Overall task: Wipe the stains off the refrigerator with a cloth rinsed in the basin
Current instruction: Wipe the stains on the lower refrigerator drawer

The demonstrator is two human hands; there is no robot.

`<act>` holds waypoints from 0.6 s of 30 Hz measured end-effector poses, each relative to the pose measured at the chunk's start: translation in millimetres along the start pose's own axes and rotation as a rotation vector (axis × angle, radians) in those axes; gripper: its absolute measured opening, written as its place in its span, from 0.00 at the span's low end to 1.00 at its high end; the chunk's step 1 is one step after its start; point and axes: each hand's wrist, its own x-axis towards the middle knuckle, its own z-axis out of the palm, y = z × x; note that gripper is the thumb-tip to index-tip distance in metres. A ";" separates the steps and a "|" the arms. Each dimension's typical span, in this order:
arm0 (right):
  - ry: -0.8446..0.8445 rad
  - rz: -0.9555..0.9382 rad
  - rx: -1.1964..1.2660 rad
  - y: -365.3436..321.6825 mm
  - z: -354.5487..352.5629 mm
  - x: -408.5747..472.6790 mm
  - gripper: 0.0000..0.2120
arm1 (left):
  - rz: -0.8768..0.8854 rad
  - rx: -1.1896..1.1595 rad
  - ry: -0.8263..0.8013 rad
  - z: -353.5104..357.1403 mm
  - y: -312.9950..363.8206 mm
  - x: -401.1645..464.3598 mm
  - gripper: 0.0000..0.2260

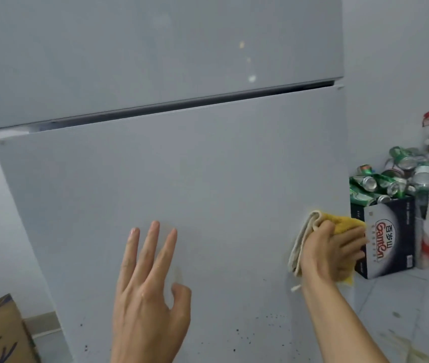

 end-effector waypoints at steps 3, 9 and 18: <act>0.015 -0.324 -0.119 -4.3 18.7 -40.6 0.40 | -0.019 0.066 -0.040 2.8 9.7 1.5 0.35; -0.085 -1.235 -0.447 26.8 3.7 1.3 0.39 | -0.097 0.142 0.004 12.3 25.1 7.4 0.34; 0.014 -0.614 -0.282 -17.4 10.4 3.1 0.38 | -0.146 0.145 0.062 -5.1 10.6 9.3 0.37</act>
